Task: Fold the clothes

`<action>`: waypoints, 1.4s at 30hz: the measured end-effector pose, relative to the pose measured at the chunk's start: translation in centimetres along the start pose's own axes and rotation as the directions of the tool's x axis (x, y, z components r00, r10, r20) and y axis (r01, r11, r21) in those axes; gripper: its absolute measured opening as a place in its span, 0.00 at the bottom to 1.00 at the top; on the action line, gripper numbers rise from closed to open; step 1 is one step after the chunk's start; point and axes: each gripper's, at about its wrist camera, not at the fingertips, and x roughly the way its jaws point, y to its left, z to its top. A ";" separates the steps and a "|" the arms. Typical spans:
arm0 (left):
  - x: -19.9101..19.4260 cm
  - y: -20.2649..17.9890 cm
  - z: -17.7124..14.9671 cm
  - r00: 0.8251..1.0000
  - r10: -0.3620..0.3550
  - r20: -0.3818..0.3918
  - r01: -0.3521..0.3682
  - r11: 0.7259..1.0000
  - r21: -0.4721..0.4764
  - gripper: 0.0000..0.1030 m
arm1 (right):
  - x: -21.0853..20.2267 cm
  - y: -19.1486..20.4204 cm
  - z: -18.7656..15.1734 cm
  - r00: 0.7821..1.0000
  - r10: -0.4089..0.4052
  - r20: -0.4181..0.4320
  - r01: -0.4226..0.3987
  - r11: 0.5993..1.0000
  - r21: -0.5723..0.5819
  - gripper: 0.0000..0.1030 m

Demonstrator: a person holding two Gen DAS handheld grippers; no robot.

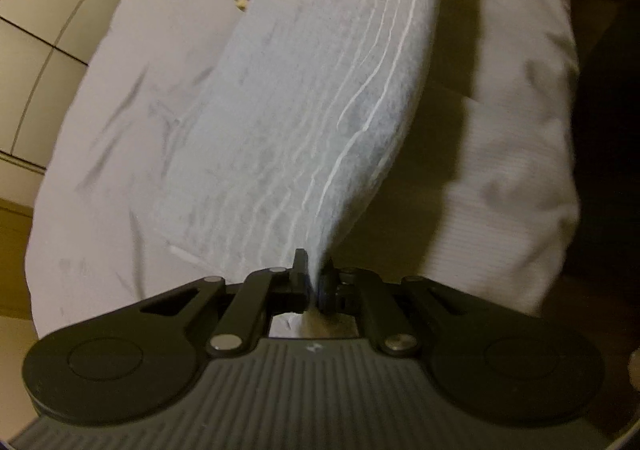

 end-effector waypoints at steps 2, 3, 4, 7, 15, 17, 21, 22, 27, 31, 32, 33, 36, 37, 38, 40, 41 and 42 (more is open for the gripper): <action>0.0 -0.6 -0.1 0.999 -0.011 -0.035 0.011 1.000 -0.007 0.10 | 0.8 0.0 -0.3 1.000 -0.009 -0.007 0.009 1.000 0.003 0.17; -0.2 -0.6 -0.3 0.999 -0.010 -0.050 0.009 1.000 -0.018 0.13 | 0.8 0.2 -0.6 1.000 -0.008 -0.014 0.008 1.000 0.006 0.23; -0.5 -0.5 -0.6 0.998 -0.003 -0.058 0.002 1.000 -0.026 0.16 | 0.8 0.4 -1.0 1.000 -0.006 -0.021 0.006 1.000 0.010 0.27; -1.8 0.2 -1.4 0.997 0.009 -0.075 -0.013 0.999 -0.045 0.18 | 0.0 1.6 -2.4 0.999 0.002 -0.049 0.000 0.999 0.034 0.27; -2.3 5.0 -2.6 1.000 0.018 -0.024 -0.019 0.999 -0.045 0.30 | -3.8 3.8 -2.5 0.989 0.015 -0.146 0.019 0.973 0.231 0.27; -2.5 6.2 -3.0 1.000 0.020 -0.011 -0.021 0.999 -0.045 0.33 | -4.6 4.4 -0.8 0.987 0.010 -0.160 0.037 0.957 0.288 0.27; -1.7 9.2 -3.8 0.999 0.006 0.052 -0.006 1.000 -0.018 0.40 | -6.1 5.8 2.5 0.982 0.002 -0.188 0.074 0.914 0.399 0.27; -1.0 10.0 -4.3 0.997 -0.002 0.076 0.002 1.000 -0.007 0.40 | -6.5 6.1 3.3 0.981 0.001 -0.196 0.084 0.901 0.426 0.27; 1.4 13.0 -7.1 0.980 -0.068 0.187 0.061 0.997 0.044 0.40 | -7.7 7.8 10.1 0.969 -0.011 -0.247 0.149 0.824 0.547 0.27; 2.8 15.0 -7.7 0.960 -0.124 0.250 0.110 0.991 0.069 0.45 | -8.6 9.3 15.9 0.962 0.014 -0.273 0.175 0.736 0.654 0.28; 2.9 15.2 -7.7 0.954 -0.140 0.264 0.120 0.989 0.091 0.46 | -8.9 9.5 17.3 0.962 0.027 -0.270 0.172 0.709 0.684 0.28; 3.2 15.4 -7.6 0.949 -0.155 0.276 0.126 0.985 0.120 0.46 | -9.1 9.5 18.6 0.966 0.034 -0.257 0.167 0.678 0.716 0.28; 4.3 15.2 -6.4 0.938 -0.182 0.296 0.129 0.973 0.190 0.46 | -9.2 9.8 22.2 0.977 0.050 -0.206 0.137 0.591 0.795 0.29; 4.7 15.2 -6.0 0.935 -0.190 0.300 0.129 0.969 0.210 0.46 | -8.8 10.1 23.3 0.981 0.063 -0.183 0.115 0.571 0.813 0.29; 5.2 15.2 -5.5 0.932 -0.197 0.304 0.129 0.965 0.230 0.46 | -8.5 10.3 24.4 0.984 0.076 -0.160 0.093 0.549 0.831 0.29; 6.8 15.3 -4.3 0.934 -0.215 0.287 0.143 0.957 0.250 0.46 | -7.4 10.8 26.1 0.987 0.113 -0.113 0.042 0.501 0.865 0.29; 7.5 15.3 -3.9 0.936 -0.229 0.267 0.162 0.954 0.252 0.46 | -6.7 10.9 26.6 0.987 0.135 -0.090 0.017 0.466 0.885 0.29; 8.1 15.3 -3.4 0.938 -0.243 0.247 0.179 0.950 0.254 0.46 | -6.1 11.0 27.0 0.986 0.156 -0.066 -0.008 0.429 0.903 0.29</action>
